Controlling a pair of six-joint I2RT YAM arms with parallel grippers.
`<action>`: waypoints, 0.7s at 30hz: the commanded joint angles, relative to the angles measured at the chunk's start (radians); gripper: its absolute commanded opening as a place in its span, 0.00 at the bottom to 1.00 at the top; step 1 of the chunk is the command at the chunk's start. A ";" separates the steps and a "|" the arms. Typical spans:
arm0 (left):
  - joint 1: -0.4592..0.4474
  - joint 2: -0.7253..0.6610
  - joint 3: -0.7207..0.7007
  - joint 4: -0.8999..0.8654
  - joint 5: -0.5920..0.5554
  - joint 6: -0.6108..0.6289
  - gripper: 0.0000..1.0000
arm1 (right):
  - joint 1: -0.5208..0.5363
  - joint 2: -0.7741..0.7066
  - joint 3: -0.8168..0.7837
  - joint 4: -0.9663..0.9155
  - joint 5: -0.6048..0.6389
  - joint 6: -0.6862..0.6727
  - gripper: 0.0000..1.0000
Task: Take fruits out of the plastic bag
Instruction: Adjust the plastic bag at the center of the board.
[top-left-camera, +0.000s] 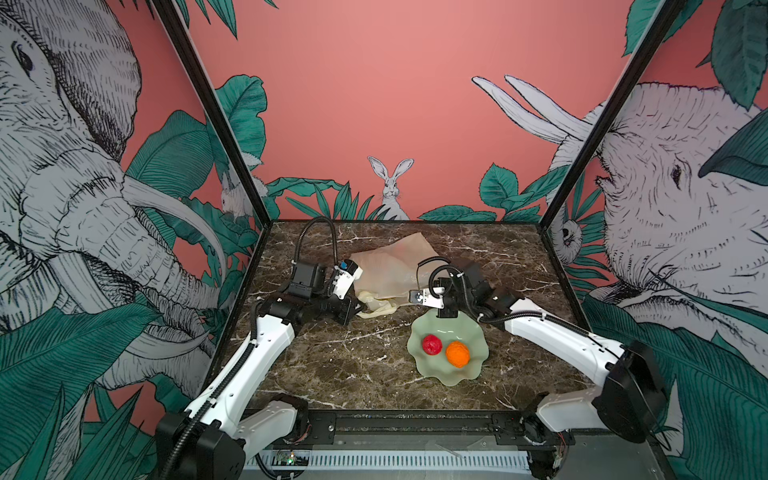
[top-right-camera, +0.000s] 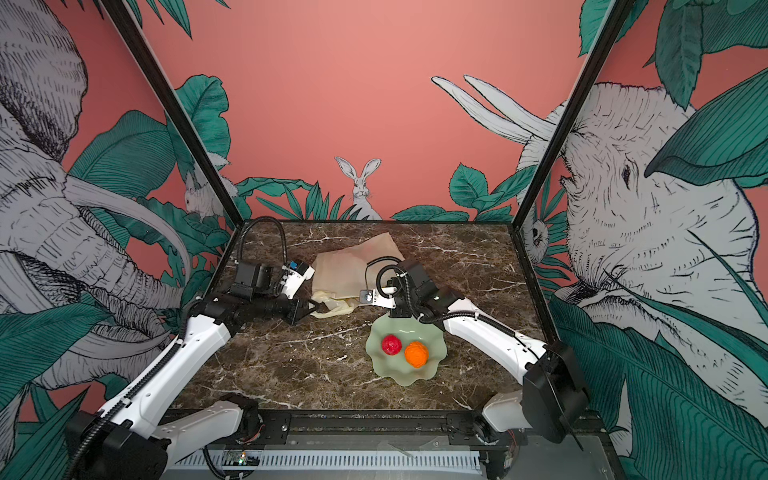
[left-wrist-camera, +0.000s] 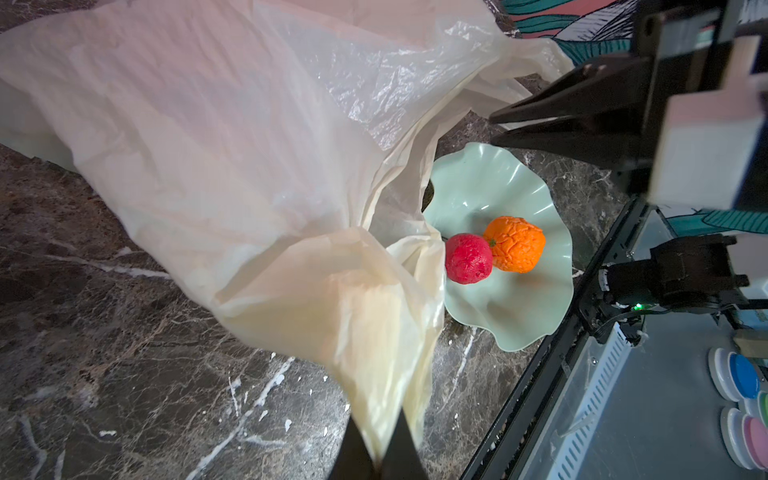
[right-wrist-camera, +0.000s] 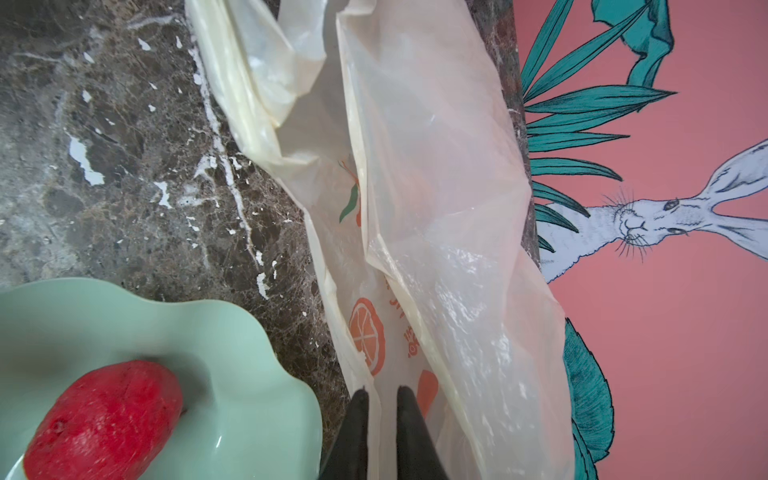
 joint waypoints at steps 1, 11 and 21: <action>-0.004 -0.005 0.018 -0.011 0.005 0.012 0.00 | -0.005 0.045 -0.023 -0.021 0.046 -0.030 0.13; -0.004 -0.002 0.028 -0.015 0.014 0.028 0.00 | -0.014 0.236 0.072 0.203 0.117 -0.077 0.09; -0.005 0.002 0.054 -0.008 0.034 0.010 0.00 | -0.009 0.325 0.215 0.128 0.080 -0.110 0.11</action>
